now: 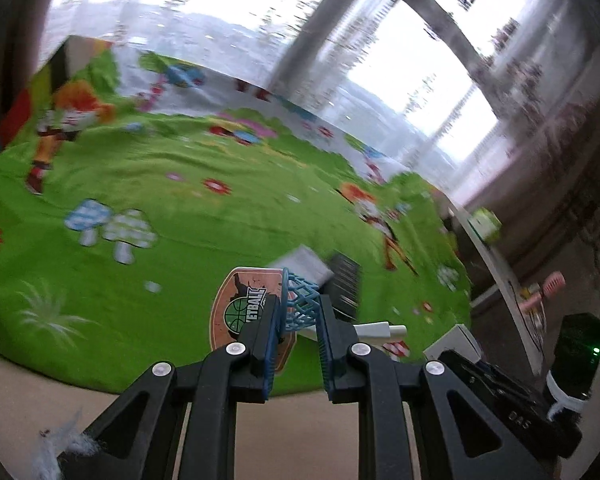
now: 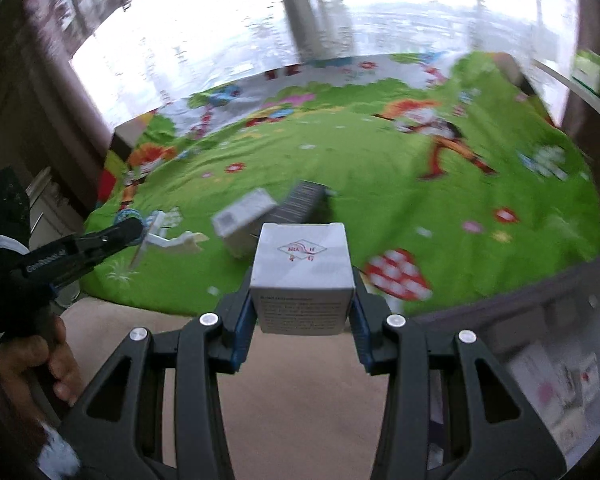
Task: Organize rigid objects
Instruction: 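Carry both items into the purple storage box and open both grippers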
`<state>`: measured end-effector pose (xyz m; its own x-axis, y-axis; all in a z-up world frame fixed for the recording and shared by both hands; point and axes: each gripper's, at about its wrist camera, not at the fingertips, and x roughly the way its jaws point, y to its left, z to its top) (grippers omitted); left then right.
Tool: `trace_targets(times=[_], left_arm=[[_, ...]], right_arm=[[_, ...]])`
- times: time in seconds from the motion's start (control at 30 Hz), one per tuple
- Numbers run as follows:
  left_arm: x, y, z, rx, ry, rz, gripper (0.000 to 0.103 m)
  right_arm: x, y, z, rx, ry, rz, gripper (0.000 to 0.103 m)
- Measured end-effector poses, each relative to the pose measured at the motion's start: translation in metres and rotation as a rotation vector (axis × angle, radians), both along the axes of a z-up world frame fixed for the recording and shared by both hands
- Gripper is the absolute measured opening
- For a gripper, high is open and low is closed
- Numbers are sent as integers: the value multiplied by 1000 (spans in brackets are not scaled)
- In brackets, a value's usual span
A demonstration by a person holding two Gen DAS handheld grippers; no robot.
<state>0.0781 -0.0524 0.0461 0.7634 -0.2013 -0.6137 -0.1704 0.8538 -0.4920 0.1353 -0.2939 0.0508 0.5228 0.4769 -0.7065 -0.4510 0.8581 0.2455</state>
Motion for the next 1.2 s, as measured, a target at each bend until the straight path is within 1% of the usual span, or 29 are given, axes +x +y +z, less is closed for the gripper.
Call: trace_targets(times=[0.2,0.3,0.43,0.5,0.57,0.7,0.87,0.97,1.0,1.07,1.1,1.13,1.17,1.2], left_arm=[[10,-57,9,38,6,-149,19],[15,-86,11,56,12,-222,19],[24,-128,12,85,18,-336,19],[26,-151,13,122,15,-396,19],[30,-175,14,171,18,-469,19],[33,-210,12,239,34,-574,19],[33,-257,1,385,58,-729,19],[32,-274,-5,453,77,-794,19],[32,-278,-8,481,85,-807,20],[35,-286,-17,542,134,-815,23],[36,-289,-21,560,154,-813,29],[37,-290,-25,571,173,-811,38],[37,-290,-26,578,178,-807,43],[37,-290,-27,589,178,-800,50]], right_arm=[[1,-72,-8,-5,22,-125,46],[6,-111,-14,-16,37,-209,46],[8,-151,-19,-35,40,-299,46],[9,-165,-20,-61,31,-336,46],[12,-181,-23,-56,42,-369,46],[18,-204,-30,-57,59,-412,46],[20,-220,-39,-55,78,-448,46],[20,-229,-44,-58,87,-461,46],[21,-231,-45,-57,91,-465,46],[23,-235,-48,-56,98,-471,46],[24,-236,-48,-58,100,-471,46],[25,-237,-49,-57,101,-471,46],[25,-237,-49,-56,100,-472,46],[26,-238,-50,-55,101,-471,46]])
